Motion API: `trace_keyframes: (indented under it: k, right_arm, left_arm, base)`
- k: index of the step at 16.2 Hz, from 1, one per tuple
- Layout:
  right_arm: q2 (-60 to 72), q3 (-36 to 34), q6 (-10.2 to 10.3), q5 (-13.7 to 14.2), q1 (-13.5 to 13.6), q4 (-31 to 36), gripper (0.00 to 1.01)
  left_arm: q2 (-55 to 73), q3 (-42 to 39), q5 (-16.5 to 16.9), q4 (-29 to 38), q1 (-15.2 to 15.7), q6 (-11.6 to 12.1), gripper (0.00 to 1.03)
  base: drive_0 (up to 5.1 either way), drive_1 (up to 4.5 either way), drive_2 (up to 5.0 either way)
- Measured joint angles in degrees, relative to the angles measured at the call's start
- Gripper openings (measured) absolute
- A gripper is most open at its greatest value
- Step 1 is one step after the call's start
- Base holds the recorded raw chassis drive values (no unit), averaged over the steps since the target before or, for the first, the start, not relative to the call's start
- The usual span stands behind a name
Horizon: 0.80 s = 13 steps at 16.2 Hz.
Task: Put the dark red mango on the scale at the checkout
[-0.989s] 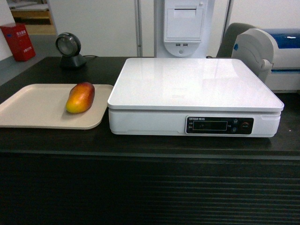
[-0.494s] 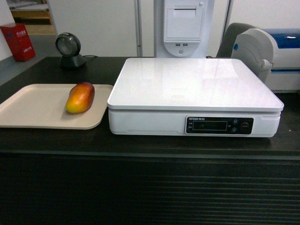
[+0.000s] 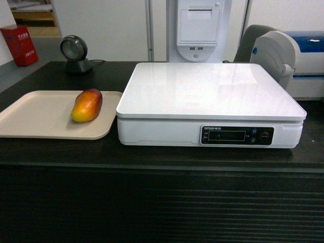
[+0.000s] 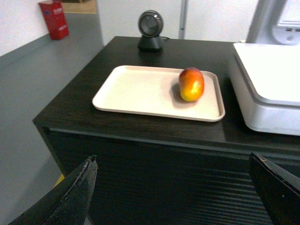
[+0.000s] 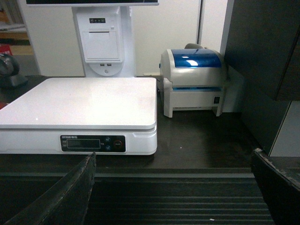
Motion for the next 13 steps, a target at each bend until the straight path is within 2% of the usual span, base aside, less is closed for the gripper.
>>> trace_keyframes:
  k: [1, 3, 6, 8, 10, 13]
  right_arm:
    - [0.0, 0.0, 0.0, 0.1, 0.0, 0.0, 0.98]
    - [0.0, 0.0, 0.0, 0.0, 0.0, 0.0, 0.98]
    - [0.0, 0.0, 0.0, 0.0, 0.0, 0.0, 0.98]
    - [0.0, 0.0, 0.0, 0.0, 0.0, 0.0, 0.98]
    - [0.0, 0.0, 0.0, 0.1, 0.0, 0.0, 0.98]
    - [0.0, 0.0, 0.0, 0.0, 0.0, 0.0, 0.98]
  left_arm:
    - [4.2, 0.1, -1.2, 4.6, 0.8, -0.2, 0.98]
    - [14.8, 2.0, 3.3, 16.6, 4.2, -0.1, 0.98]
    - [36.9, 7.6, 16.9, 37.1, 12.8, 1.7, 0.98]
    - [55.3, 17.4, 25.3, 46.5, 16.3, 2.9, 0.98]
    - [69.9, 27.3, 29.6, 46.7, 16.9, 4.0, 0.98]
    - [85.2, 41.0, 31.6, 42.2, 16.5, 5.1, 0.98]
  base:
    - [0.0, 0.00, 0.0]
    - [0.0, 0.00, 0.0]
    - [0.0, 0.00, 0.0]
    - [0.0, 0.00, 0.0]
    - [0.0, 0.00, 0.0]
    - [0.0, 0.00, 0.0]
